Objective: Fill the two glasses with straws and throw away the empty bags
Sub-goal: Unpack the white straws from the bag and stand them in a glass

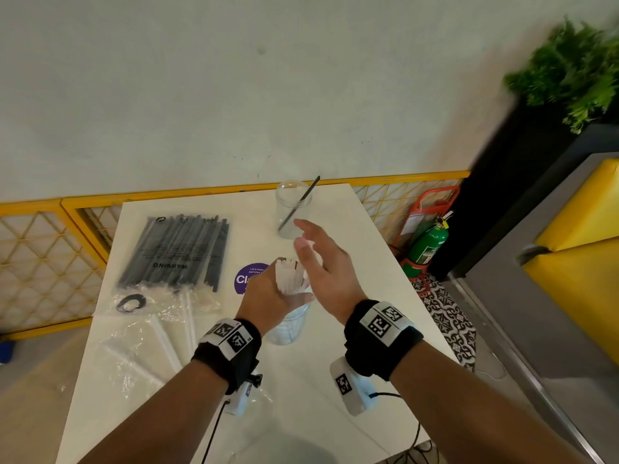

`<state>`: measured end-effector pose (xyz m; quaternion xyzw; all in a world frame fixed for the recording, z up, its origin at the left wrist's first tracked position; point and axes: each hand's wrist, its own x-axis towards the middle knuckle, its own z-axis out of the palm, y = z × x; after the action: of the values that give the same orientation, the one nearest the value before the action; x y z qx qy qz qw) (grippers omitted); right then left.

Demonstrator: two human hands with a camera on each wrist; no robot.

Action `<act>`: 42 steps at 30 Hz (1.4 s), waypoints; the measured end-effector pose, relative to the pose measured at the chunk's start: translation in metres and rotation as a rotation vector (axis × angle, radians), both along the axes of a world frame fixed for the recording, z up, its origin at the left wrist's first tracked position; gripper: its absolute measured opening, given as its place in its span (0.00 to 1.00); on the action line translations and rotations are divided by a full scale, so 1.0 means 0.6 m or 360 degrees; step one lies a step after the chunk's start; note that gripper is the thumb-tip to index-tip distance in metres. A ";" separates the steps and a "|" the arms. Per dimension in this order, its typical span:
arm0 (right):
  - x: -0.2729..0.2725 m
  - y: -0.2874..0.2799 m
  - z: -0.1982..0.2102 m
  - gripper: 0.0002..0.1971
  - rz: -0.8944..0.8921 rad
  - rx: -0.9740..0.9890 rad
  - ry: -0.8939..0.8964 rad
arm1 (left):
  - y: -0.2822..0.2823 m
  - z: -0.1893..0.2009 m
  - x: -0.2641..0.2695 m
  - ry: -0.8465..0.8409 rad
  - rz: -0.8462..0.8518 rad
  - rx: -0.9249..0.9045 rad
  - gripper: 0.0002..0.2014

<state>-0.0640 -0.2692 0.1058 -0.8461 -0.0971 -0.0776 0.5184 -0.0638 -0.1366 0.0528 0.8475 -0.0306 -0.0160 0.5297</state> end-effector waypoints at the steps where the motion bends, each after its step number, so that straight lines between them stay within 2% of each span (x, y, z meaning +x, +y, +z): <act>1: -0.005 0.010 0.004 0.22 0.0110 -0.0153 -0.0115 | -0.001 0.004 -0.001 -0.0040 -0.0024 0.0091 0.17; 5: 0.001 0.046 -0.031 0.25 0.0401 -0.0898 -0.0369 | 0.006 0.010 -0.015 -0.0132 -0.0050 0.0124 0.24; 8: 0.003 0.057 -0.049 0.26 0.0316 -0.0981 -0.0349 | 0.020 0.005 -0.027 -0.0161 -0.0065 0.0063 0.28; 11: 0.002 0.056 -0.051 0.27 0.0293 -0.1060 -0.0296 | 0.043 0.000 -0.032 -0.0185 -0.0129 -0.0098 0.42; 13: 0.004 0.053 -0.058 0.29 0.0304 -0.1142 -0.0237 | 0.070 -0.015 -0.035 -0.0209 -0.0116 -0.0067 0.48; 14: 0.007 0.051 -0.064 0.29 0.0288 -0.1182 -0.0225 | 0.085 -0.019 -0.038 -0.0241 -0.0113 -0.0070 0.48; 16: 0.009 0.045 -0.079 0.30 0.0303 -0.1356 -0.0175 | 0.114 -0.016 -0.044 -0.0263 -0.0102 -0.0224 0.40; 19: -0.001 0.043 -0.102 0.31 0.0300 -0.1495 -0.0153 | 0.153 -0.006 -0.054 -0.0248 0.0082 -0.0259 0.28; 22: -0.016 0.055 -0.101 0.30 0.0276 -0.1343 -0.0441 | 0.181 -0.015 -0.060 -0.0072 0.0276 0.0207 0.13; 24: -0.032 0.072 -0.093 0.28 0.0373 -0.1261 -0.0715 | 0.186 -0.029 -0.075 0.0323 0.0120 0.0605 0.07; 25: -0.042 0.081 -0.090 0.27 0.0432 -0.1218 -0.0827 | 0.186 -0.040 -0.084 0.0531 -0.0036 0.0781 0.08; 26: -0.049 0.090 -0.090 0.26 0.0477 -0.1201 -0.0895 | 0.182 -0.052 -0.094 0.0722 -0.0214 0.0959 0.13; 27: -0.056 0.098 -0.091 0.26 0.0500 -0.1244 -0.0899 | 0.177 -0.066 -0.105 0.0904 -0.0399 0.1136 0.23; 29: -0.062 0.108 -0.103 0.27 0.0469 -0.1477 -0.0725 | 0.165 -0.095 -0.129 0.1191 -0.0690 0.1425 0.49; 30: -0.060 0.110 -0.112 0.29 0.0448 -0.1577 -0.0584 | 0.159 -0.111 -0.142 0.1276 -0.0784 0.1543 0.57; 32: -0.051 0.103 -0.127 0.33 0.0436 -0.1673 -0.0351 | 0.152 -0.145 -0.163 0.1303 -0.0894 0.1685 0.62; 33: -0.047 0.098 -0.132 0.33 0.0438 -0.1688 -0.0314 | 0.151 -0.157 -0.169 0.1259 -0.0916 0.1719 0.60; 35: -0.044 0.086 -0.135 0.33 0.0437 -0.1666 -0.0353 | 0.152 -0.181 -0.177 0.1131 -0.0918 0.1724 0.50; 37: -0.045 0.079 -0.131 0.30 0.0432 -0.1549 -0.0508 | 0.154 -0.195 -0.186 0.1008 -0.0927 0.1764 0.36; 39: -0.049 0.076 -0.123 0.24 0.0497 -0.1277 -0.0749 | 0.157 -0.196 -0.190 0.0915 -0.0918 0.1770 0.23; 41: -0.059 0.074 -0.114 0.15 0.0667 -0.0961 -0.0871 | 0.161 -0.194 -0.185 0.0854 -0.0938 0.1747 0.20; 42: -0.068 0.072 -0.109 0.14 0.0792 -0.0900 -0.0804 | 0.162 -0.189 -0.179 0.0870 -0.0965 0.1724 0.20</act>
<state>-0.1050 -0.2261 0.0407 -0.8598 -0.4385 -0.1251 0.2299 -0.1713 -0.0392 -0.0604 0.9127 -0.1195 -0.3907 -0.0089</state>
